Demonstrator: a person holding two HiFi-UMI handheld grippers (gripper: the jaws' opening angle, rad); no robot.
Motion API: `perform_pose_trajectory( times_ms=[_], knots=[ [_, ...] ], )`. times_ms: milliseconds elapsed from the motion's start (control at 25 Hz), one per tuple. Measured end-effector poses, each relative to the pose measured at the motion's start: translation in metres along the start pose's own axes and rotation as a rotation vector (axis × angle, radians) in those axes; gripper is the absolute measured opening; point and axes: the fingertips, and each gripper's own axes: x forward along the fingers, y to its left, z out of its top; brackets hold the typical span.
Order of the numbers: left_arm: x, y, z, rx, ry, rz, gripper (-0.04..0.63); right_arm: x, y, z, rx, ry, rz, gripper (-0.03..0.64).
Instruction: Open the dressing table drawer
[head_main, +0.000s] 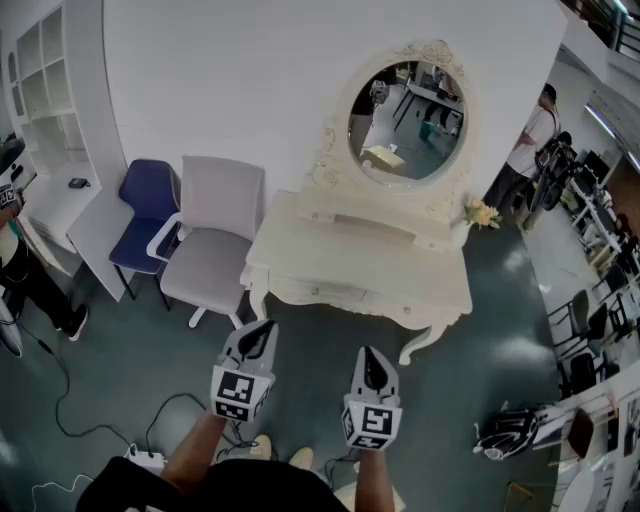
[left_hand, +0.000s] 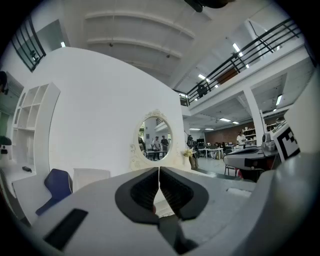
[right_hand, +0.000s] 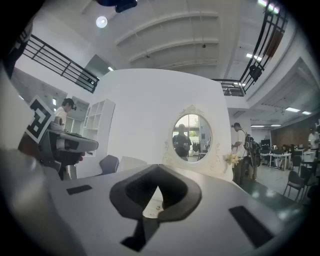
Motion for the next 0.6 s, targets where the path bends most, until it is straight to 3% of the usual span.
perform_pose_trajectory(
  times_ms=[600],
  knots=[
    [-0.006,0.031,-0.004,0.004,-0.003,-0.023,0.009,0.012,0.031,-0.001,-0.008,-0.005,-0.020,-0.002]
  ],
)
